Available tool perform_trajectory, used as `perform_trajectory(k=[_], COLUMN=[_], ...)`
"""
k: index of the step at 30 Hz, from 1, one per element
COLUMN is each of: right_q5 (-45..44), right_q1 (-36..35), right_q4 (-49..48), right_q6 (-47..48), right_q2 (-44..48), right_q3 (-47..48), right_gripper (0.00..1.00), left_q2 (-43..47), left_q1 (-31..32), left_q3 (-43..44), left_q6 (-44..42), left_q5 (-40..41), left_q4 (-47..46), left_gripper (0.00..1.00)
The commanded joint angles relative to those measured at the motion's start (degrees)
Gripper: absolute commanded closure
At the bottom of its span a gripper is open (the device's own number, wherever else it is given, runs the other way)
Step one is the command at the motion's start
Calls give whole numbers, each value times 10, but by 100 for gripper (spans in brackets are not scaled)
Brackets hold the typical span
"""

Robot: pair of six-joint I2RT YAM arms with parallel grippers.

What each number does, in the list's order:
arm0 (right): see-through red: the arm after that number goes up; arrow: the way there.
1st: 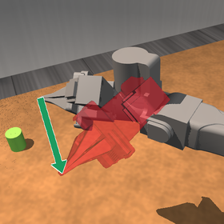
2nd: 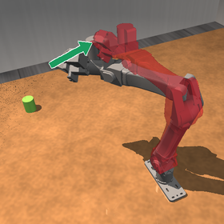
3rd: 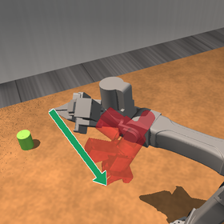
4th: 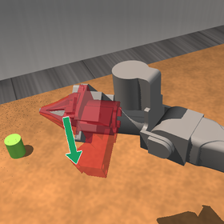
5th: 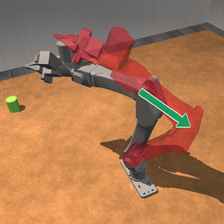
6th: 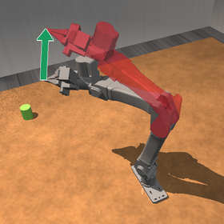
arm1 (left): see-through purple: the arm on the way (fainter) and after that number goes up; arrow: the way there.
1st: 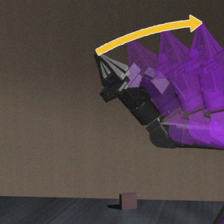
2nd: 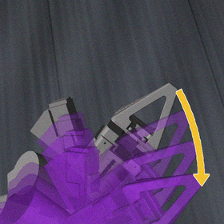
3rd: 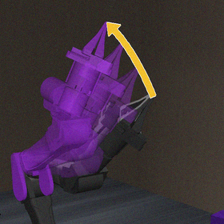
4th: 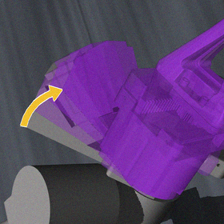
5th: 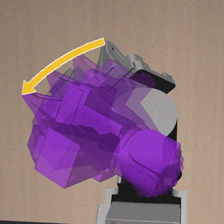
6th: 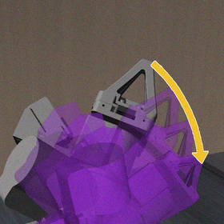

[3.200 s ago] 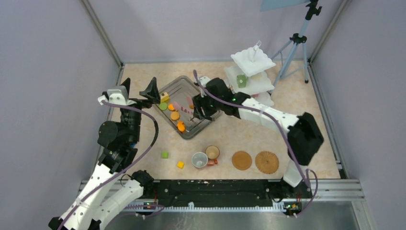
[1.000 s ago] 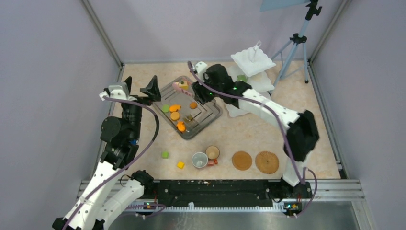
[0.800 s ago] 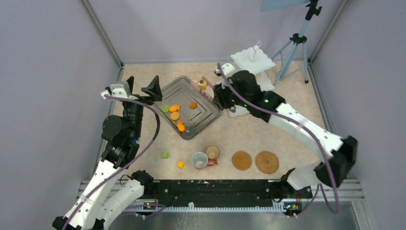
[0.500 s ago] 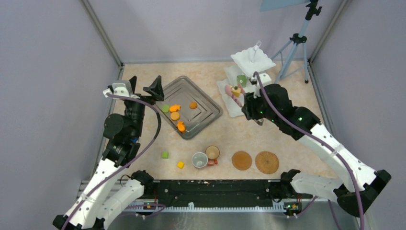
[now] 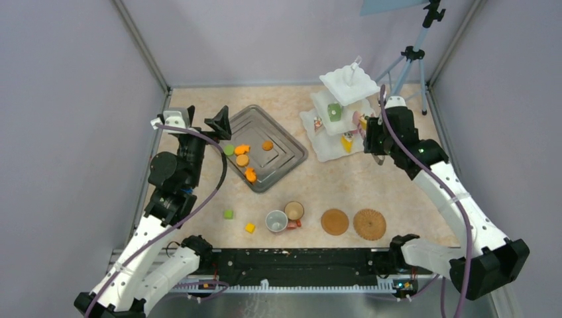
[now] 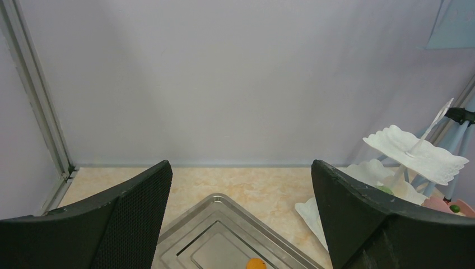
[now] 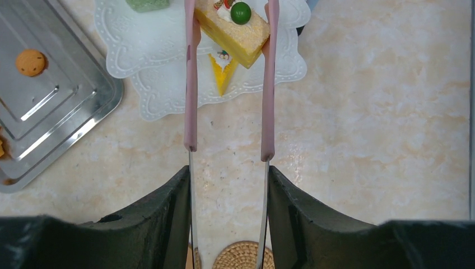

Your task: Serve the afternoon tea

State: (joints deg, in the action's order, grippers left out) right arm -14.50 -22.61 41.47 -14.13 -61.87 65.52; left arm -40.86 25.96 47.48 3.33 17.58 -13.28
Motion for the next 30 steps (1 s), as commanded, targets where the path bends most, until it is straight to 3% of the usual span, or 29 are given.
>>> perform_trajectory(k=[1, 10, 18, 30], right_q5=[21, 29, 43, 40], right_q1=[23, 26, 26, 26], right_q4=[-60, -81, -80, -7], right_q6=[10, 28, 41, 44], right_q2=[-27, -87, -88, -39], right_q3=[18, 51, 52, 62], right_gripper=[79, 74, 47, 35], left_q2=[9, 12, 12, 7], left_q1=[-2, -2, -1, -1], left_q3=[9, 9, 9, 10], left_q6=[4, -1, -1, 5], left_q5=[0, 4, 3, -5], left_q4=[-16, -17, -17, -16], left_gripper=[1, 1, 1, 1])
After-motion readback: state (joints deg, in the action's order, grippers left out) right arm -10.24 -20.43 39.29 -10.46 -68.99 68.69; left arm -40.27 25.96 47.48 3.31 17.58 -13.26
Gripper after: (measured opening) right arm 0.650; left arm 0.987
